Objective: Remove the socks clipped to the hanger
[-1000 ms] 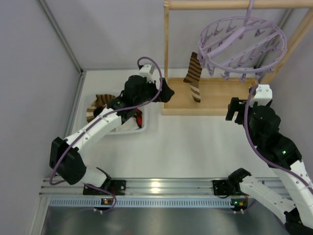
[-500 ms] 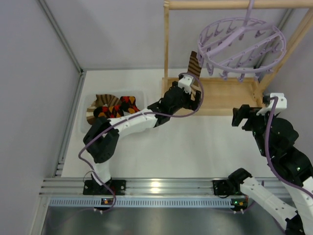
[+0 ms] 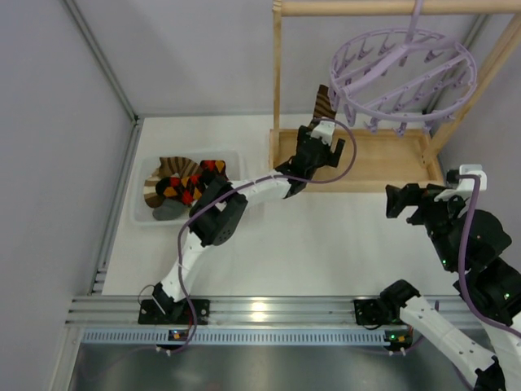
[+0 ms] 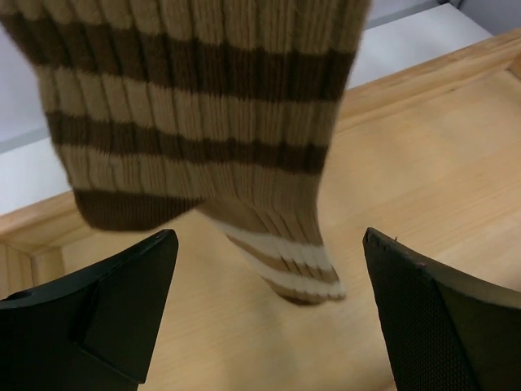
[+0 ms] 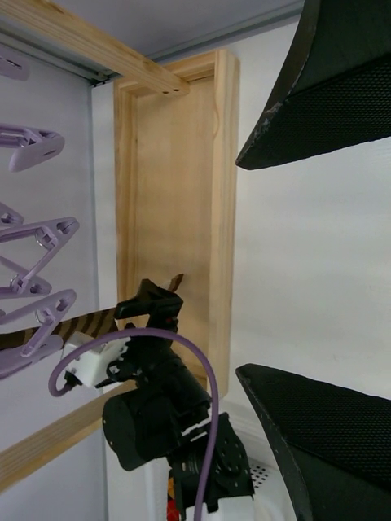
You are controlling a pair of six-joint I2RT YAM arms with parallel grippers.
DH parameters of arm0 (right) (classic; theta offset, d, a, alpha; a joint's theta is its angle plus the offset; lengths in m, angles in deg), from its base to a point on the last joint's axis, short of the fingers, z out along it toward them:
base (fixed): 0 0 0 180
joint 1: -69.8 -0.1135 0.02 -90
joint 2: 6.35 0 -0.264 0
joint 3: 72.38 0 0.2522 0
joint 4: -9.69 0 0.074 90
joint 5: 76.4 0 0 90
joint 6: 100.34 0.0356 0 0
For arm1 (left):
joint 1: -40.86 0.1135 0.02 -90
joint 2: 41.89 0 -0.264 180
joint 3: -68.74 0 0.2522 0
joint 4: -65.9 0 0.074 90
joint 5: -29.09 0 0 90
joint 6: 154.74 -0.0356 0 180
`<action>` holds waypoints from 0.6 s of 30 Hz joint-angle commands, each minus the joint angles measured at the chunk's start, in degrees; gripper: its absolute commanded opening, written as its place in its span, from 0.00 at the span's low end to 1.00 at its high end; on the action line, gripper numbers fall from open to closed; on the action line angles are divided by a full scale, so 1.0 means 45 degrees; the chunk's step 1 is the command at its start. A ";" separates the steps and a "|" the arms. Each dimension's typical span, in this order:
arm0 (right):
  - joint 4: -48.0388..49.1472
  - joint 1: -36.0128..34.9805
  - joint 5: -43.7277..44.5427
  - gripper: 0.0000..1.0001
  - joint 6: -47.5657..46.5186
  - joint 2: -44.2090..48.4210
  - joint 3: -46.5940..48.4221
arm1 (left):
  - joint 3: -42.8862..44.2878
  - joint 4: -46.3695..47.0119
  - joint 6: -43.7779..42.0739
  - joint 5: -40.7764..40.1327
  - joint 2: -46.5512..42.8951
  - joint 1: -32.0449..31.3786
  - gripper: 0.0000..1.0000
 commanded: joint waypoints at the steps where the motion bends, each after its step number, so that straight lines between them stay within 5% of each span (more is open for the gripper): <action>1: 0.0505 0.0064 -0.0630 0.99 0.0071 -0.0044 -0.0192 | 0.1474 0.1045 -0.1005 -0.0232 0.0807 0.0244 0.99; 7: 0.0623 0.0064 -0.1002 1.00 0.0110 -0.0103 -0.0290 | 0.3039 0.1045 -0.1378 -0.0484 0.1924 0.0459 0.90; 10: 0.0662 0.0064 -0.1275 0.99 0.0130 -0.0122 -0.0270 | 0.2963 0.1084 -0.1397 -0.0719 0.1750 0.0498 0.45; 11: 0.0739 0.0064 -0.1276 0.99 0.0130 -0.0083 -0.0270 | 0.2827 0.1084 -0.1300 -0.0777 0.1459 0.0479 0.19; 12: 0.0759 0.0044 -0.1315 1.00 0.0149 -0.0121 -0.0290 | 0.2381 0.1104 -0.1319 -0.0855 0.1263 0.0460 0.08; 14: 0.0818 0.0064 -0.1354 1.00 0.0149 -0.0122 -0.0309 | 0.1832 0.1201 -0.0695 -0.1148 0.0698 0.0382 0.00; 18: 0.0818 0.0044 -0.1452 1.00 0.0208 -0.0122 -0.0212 | 0.0328 0.1338 -0.0596 -0.2104 -0.1077 -0.0086 0.00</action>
